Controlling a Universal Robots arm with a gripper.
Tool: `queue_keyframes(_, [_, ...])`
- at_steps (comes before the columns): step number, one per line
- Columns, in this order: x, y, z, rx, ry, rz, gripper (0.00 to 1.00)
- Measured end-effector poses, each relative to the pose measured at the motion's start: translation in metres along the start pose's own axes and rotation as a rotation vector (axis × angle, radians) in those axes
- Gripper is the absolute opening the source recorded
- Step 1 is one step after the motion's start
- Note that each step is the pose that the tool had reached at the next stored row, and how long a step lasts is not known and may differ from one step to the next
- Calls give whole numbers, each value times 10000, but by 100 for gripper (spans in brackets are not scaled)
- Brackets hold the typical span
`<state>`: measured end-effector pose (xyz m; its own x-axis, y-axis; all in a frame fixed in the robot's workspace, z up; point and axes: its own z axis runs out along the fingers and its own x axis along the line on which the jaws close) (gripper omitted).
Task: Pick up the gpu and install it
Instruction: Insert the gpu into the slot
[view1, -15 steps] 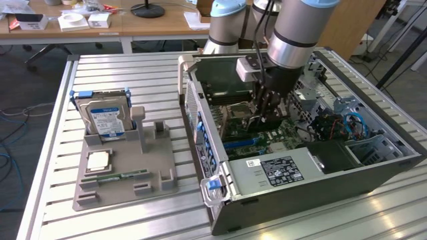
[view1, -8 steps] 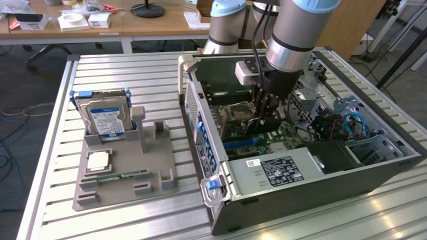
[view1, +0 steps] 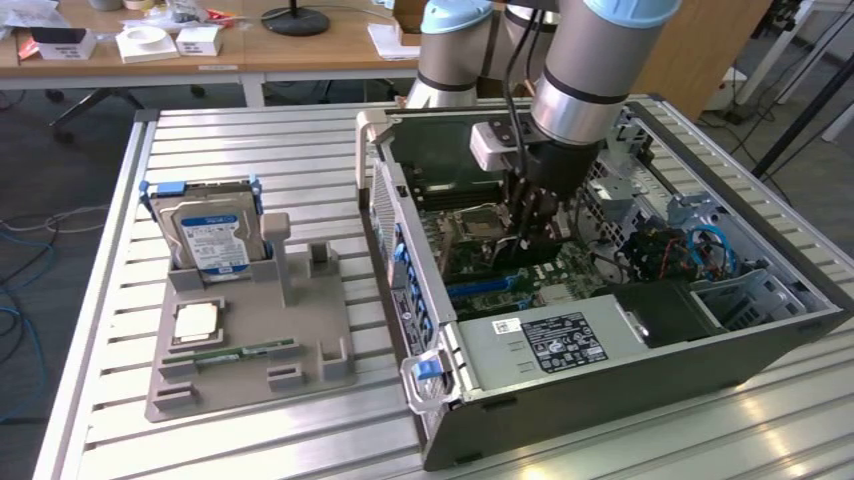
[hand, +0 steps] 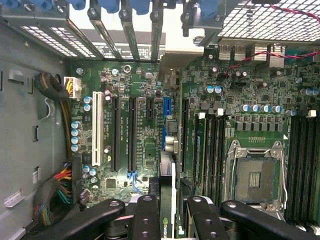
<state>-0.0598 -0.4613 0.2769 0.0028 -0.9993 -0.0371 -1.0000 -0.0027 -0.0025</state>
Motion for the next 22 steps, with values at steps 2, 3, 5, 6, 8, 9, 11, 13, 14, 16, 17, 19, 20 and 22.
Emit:
queue_keyframes(2, [0,11,2,1,-3,-3,26])
queue_keyframes(3, [-1,20,2,1,-2,-3,26])
queue_keyframes(5, [0,39,2,0,0,-3,26])
queue_keyframes(6, [0,46,2,0,0,-3,26])
queue_keyframes(8, [0,51,2,0,-1,-3,26])
queue_keyframes(9, [0,51,2,0,0,-4,26])
queue_keyframes(11, [0,52,2,0,0,-4,26])
queue_keyframes(13, [0,71,2,0,0,-3,26])
queue_keyframes(14, [0,72,2,0,0,-4,26])
queue_keyframes(16, [1,81,9,0,-1,-2,26])
queue_keyframes(17, [1,84,15,0,0,-2,26])
queue_keyframes(19, [1,91,27,0,-1,-3,26])
queue_keyframes(20, [1,93,33,0,0,-3,26])
queue_keyframes(22, [2,97,44,0,0,-4,26])
